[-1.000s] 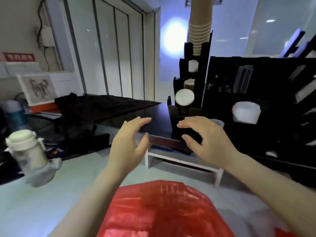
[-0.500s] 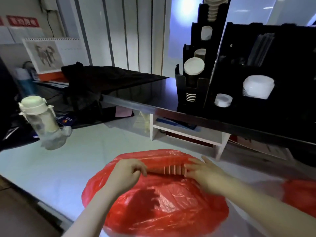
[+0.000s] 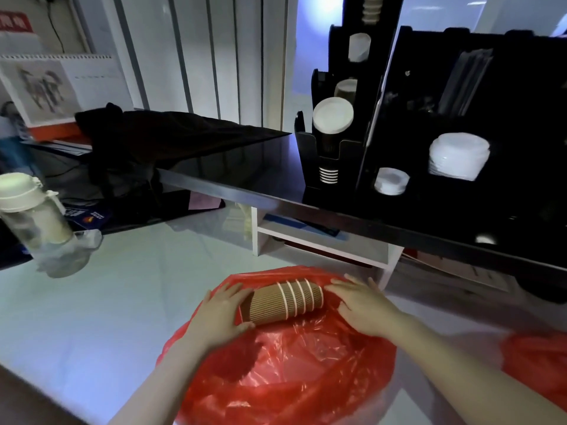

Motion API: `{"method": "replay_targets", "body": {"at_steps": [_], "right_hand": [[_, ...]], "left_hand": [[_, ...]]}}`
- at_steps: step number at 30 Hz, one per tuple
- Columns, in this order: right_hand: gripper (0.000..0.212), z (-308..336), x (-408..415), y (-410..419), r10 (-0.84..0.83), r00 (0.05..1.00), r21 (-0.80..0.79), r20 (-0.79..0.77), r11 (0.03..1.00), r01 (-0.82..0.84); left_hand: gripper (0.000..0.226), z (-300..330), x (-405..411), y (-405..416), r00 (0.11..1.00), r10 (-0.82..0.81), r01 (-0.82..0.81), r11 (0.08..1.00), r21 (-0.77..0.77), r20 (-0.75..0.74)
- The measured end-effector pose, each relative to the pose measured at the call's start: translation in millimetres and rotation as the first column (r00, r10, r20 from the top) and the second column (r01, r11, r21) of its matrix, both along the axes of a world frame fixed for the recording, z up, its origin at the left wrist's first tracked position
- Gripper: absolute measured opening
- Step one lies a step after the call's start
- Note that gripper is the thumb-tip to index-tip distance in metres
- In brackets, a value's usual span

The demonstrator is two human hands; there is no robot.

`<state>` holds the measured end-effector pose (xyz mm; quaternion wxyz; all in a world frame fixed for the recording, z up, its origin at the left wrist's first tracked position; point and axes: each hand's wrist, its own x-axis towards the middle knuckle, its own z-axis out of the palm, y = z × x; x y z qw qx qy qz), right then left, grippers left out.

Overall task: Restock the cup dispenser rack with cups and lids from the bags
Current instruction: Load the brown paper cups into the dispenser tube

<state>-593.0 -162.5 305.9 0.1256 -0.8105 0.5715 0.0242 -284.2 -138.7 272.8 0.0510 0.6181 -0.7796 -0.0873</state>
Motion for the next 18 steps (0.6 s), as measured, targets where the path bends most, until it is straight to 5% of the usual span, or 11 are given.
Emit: {"method": "replay_targets", "body": {"at_steps": [7,11,18], "right_hand": [[0.068,-12,13,-25,0.013,0.997,0.018,0.075,1.000,-0.014],[0.078,-24,22,-40,0.005,0.992,0.060,0.128,0.998,-0.013],[0.075,-35,17,-49,-0.027,0.975,0.082,0.220,0.997,0.009]], "left_hand": [[0.107,-25,-6,-22,0.943,0.085,-0.037,0.987,0.153,-0.323],[0.100,-34,-6,-28,0.897,0.143,-0.081,0.983,0.162,-0.418],[0.079,-22,10,-31,0.687,0.221,-0.029,0.960,0.277,-0.693]]}}
